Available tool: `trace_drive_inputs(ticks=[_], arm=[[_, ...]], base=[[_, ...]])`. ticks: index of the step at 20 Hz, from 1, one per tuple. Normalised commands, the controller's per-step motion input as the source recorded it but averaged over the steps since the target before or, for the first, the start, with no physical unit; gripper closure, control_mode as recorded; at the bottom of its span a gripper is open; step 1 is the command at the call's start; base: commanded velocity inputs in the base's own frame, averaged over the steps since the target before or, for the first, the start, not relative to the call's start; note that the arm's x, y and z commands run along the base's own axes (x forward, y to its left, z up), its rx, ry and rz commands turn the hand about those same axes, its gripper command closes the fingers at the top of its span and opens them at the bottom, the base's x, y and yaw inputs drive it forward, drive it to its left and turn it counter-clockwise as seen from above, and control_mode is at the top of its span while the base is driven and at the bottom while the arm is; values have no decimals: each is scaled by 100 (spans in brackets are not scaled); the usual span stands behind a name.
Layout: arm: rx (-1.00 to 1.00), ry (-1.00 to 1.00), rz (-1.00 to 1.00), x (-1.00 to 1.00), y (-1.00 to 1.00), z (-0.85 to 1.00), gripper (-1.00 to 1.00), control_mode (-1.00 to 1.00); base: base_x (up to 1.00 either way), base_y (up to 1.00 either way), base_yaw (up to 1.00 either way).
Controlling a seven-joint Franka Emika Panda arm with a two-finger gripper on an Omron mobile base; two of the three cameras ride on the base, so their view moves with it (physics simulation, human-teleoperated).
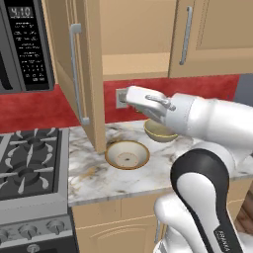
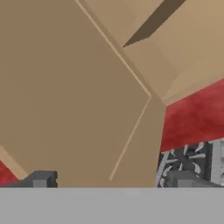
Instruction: Open the cabinet. Pick the bowls from the counter and place them in the cabinet. Then close the cabinet.
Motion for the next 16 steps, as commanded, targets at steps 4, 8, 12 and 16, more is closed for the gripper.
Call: trace_drive_inputs(ticks=[4,8,12,16], arm=[[0,0,-14,0,-100,72,-100,-100],[-10,-11,-18,-3,-94,25,-100,-100],[-22,-34,-22,-15,-76,0,-100,-100],[-28,-52,-32,-22,-58,-5,-100,-100]], base=[[0,0,0],[0,0,0],[0,0,0],[0,0,0]])
